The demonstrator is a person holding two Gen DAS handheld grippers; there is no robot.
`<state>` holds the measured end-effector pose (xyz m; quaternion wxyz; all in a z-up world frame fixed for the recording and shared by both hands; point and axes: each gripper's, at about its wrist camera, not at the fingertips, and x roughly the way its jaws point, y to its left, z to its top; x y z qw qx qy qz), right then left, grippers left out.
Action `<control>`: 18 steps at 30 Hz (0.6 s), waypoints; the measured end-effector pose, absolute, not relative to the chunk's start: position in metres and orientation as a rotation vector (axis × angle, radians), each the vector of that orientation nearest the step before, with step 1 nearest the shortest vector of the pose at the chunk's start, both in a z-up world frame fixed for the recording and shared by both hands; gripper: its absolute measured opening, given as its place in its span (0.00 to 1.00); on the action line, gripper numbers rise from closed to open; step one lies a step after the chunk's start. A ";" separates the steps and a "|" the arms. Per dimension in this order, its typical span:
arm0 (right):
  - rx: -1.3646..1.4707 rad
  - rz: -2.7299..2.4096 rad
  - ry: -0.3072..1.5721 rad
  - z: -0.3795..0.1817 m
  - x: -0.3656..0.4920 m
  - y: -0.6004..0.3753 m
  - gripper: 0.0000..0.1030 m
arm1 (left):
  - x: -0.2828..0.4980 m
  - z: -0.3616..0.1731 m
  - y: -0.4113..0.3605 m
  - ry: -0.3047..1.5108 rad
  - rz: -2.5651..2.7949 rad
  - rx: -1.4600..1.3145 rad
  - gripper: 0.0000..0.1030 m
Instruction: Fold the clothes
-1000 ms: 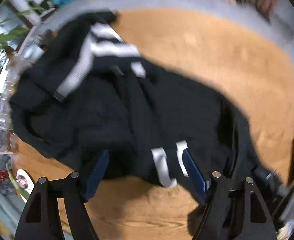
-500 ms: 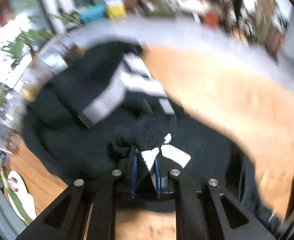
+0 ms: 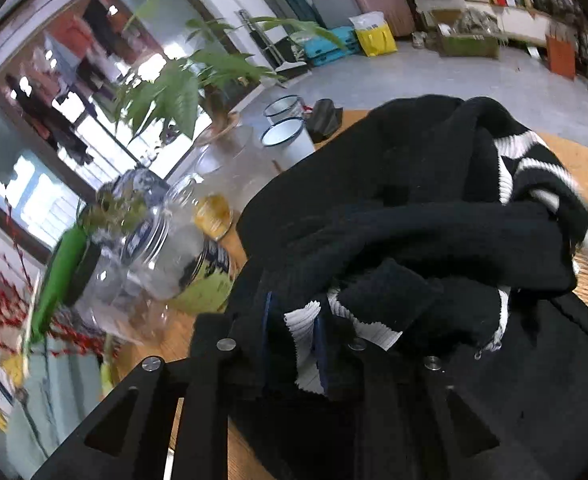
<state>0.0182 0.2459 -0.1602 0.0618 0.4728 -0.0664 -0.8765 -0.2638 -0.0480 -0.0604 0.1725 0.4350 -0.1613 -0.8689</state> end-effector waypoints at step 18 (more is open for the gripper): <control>1.616 -2.635 0.085 -0.155 0.020 0.228 0.64 | -0.213 -0.099 0.072 -0.823 -2.572 1.333 0.41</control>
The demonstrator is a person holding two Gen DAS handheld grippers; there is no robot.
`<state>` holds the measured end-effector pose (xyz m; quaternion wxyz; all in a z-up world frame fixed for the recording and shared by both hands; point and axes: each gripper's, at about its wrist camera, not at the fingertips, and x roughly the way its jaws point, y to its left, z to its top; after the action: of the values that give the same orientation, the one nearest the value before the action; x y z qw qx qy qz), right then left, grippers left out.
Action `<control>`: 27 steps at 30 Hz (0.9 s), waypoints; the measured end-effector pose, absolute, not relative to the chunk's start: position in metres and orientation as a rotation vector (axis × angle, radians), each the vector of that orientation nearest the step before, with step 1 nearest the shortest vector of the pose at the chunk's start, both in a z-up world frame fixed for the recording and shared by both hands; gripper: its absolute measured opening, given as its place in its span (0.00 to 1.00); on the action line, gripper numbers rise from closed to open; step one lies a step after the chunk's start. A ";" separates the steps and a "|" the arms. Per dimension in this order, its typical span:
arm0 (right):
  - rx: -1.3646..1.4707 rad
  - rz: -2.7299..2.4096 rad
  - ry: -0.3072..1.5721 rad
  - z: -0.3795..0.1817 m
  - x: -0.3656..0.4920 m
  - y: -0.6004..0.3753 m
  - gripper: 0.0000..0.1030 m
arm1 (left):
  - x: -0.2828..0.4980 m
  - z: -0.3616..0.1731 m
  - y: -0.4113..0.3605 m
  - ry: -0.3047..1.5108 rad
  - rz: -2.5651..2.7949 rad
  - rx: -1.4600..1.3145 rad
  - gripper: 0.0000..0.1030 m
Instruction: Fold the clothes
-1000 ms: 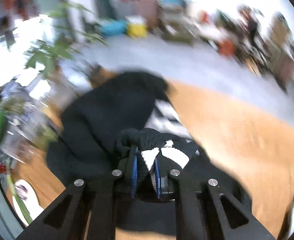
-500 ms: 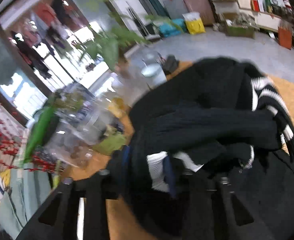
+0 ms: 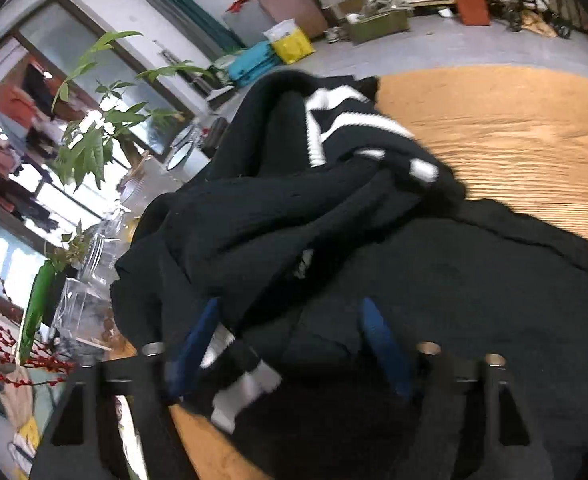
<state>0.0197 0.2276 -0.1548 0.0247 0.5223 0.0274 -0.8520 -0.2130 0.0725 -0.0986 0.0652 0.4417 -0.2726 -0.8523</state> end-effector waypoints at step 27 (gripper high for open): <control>1.525 -2.837 -0.015 -0.095 0.032 0.334 0.81 | -0.213 -0.013 -0.030 -0.238 -2.665 1.440 0.51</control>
<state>0.0321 0.3344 -0.0953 -0.0397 0.4731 -0.0046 -0.8801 -0.2132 -0.0296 -0.0125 0.0514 0.4732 -0.0782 -0.8760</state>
